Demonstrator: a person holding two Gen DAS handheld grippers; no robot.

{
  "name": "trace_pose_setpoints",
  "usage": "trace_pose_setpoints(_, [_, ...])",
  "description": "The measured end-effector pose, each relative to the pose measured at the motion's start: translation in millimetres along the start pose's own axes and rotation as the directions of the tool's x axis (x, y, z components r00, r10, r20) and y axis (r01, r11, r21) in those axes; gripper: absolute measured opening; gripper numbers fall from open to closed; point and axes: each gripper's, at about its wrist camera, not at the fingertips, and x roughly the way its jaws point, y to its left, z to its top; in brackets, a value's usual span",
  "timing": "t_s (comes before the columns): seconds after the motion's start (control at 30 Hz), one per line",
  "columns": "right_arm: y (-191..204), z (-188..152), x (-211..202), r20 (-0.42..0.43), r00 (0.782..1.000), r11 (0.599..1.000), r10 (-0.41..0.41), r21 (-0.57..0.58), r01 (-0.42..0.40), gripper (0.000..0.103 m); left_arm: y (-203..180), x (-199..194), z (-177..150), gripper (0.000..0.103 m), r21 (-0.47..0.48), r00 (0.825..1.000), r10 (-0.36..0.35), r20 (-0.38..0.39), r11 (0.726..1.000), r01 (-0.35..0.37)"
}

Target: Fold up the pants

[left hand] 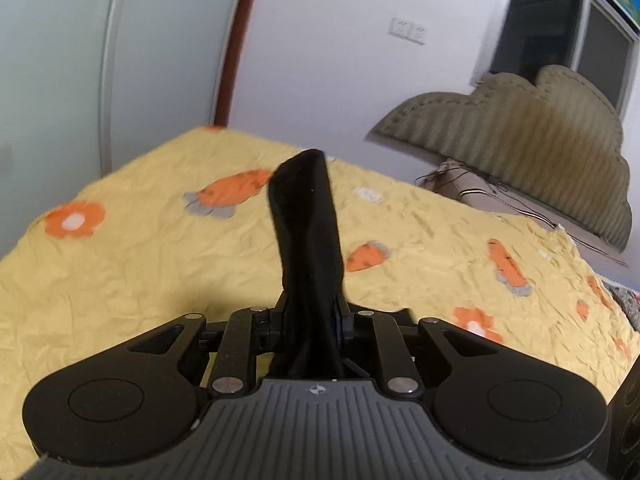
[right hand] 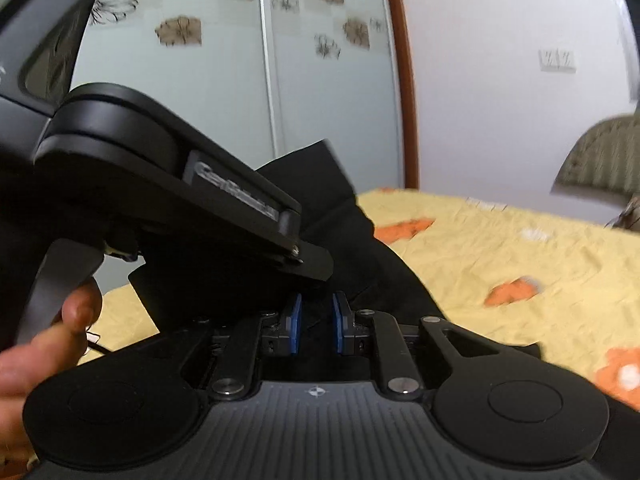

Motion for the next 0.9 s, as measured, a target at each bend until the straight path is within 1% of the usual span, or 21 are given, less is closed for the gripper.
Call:
trace_pose_setpoints(0.1, [-20.2,-4.0,-31.6,0.03,0.999,0.999,-0.017,0.045,0.016,0.016,-34.4,-8.0,-6.8,0.02,0.027,0.999,-0.044,0.01,0.999,0.044])
trace_pose_setpoints(0.2, [-43.8,-13.3,-64.0,0.042,0.997,0.994,-0.059,0.093,0.055,0.016,-70.4,-7.6,-15.6,0.022,0.054,0.995,-0.102,0.0,0.993,0.102])
trace_pose_setpoints(0.33, [-72.2,-29.6,-101.5,0.029,0.991,0.984,-0.128,0.125,0.123,0.016,-119.3,2.3,-33.1,0.025,0.097,0.988,-0.151,-0.041,0.983,0.155])
trace_pose_setpoints(0.4, [-88.6,-38.4,-115.8,0.014,0.986,0.977,-0.163,0.144,0.16,0.016,-143.2,10.4,-44.6,0.025,0.113,0.985,-0.167,-0.052,0.978,0.172])
trace_pose_setpoints(0.47, [-105.6,-46.6,-129.8,-0.002,0.98,0.966,-0.2,0.166,0.197,0.016,-168.6,19.2,-57.4,0.026,0.15,0.982,-0.179,-0.057,0.971,0.186])
trace_pose_setpoints(0.6, [-142.4,-66.5,-161.3,-0.025,0.967,0.936,-0.252,0.248,0.25,0.016,-213.8,35.4,-79.9,0.026,0.195,0.967,-0.236,-0.098,0.948,0.251])
trace_pose_setpoints(0.7, [-164.6,-79.3,-172.1,-0.047,0.957,0.91,-0.287,0.298,0.288,0.016,-241.1,47.6,-93.1,0.026,0.22,0.954,-0.264,-0.139,0.932,0.29])
trace_pose_setpoints(0.77, [-178.8,-87.5,-180.4,-0.058,0.95,0.891,-0.306,0.333,0.307,0.016,-255.6,56.5,-100.6,0.026,0.228,0.942,-0.287,-0.173,0.919,0.322])
trace_pose_setpoints(0.87, [-199.0,-97.9,-187.7,-0.092,0.943,0.866,-0.319,0.377,0.329,0.016,-272.5,70.0,-111.8,0.026,0.239,0.932,-0.288,-0.22,0.91,0.338])
trace_pose_setpoints(0.9, [-206.1,-101.3,-189.3,-0.109,0.941,0.854,-0.32,0.398,0.336,0.016,-278.3,75.8,-114.6,0.029,0.238,0.929,-0.287,-0.233,0.91,0.34])
